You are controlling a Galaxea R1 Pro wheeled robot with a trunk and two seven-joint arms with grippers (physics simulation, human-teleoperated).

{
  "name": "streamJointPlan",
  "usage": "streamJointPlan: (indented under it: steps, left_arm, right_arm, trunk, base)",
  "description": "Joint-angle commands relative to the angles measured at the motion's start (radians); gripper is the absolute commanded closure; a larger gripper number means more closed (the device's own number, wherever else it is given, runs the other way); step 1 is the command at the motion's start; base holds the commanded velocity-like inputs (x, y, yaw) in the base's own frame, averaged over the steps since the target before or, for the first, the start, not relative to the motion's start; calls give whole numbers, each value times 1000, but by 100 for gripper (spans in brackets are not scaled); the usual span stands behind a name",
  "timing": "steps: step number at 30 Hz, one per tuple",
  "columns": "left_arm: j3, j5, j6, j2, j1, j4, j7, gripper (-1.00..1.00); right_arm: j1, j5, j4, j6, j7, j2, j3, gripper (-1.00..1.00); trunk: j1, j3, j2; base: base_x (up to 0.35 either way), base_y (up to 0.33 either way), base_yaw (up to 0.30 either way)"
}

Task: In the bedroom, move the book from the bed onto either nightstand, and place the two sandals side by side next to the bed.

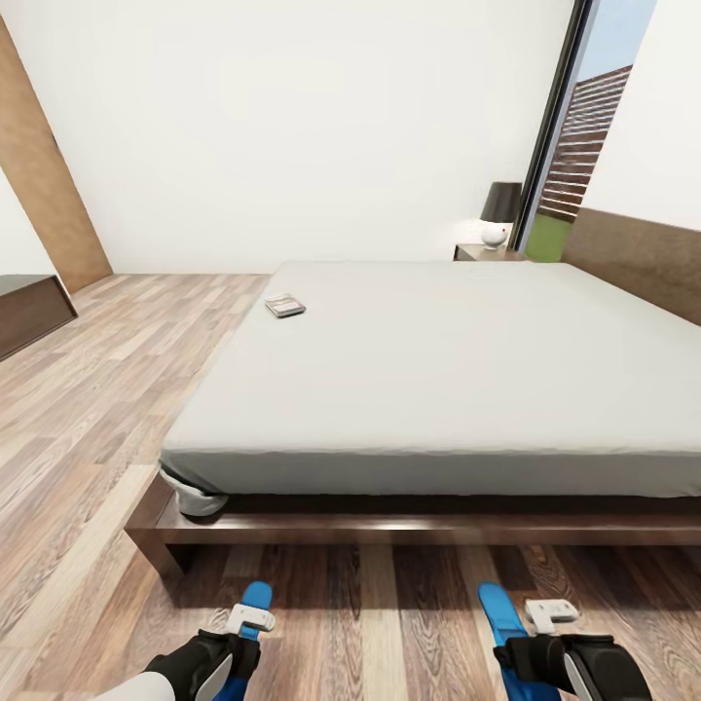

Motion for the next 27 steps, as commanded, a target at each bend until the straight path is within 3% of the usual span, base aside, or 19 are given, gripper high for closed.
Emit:
streamJointPlan:
  steps: [1, 10, 27]
  left_arm:
    - [-6, 3, 6, 0, 0, -2, 3, 100]
    - [-6, 4, 6, -1, 0, -2, 3, 100]
    - [3, 10, -43, 0, 0, -2, -2, 100]
  right_arm:
    - [2, 3, -5, 8, 4, 1, -1, 100]
    - [43, 1, -93, 70, 5, 3, 1, 100]
    - [52, -1, -104, 75, 5, 3, 5, 100]
  trunk:
    - [0, -1, 0]
    - [0, -1, 0]
    - [0, -1, 0]
  base:
    - [0, 0, 0]
    - [41, 10, 0]
    - [65, 36, 0]
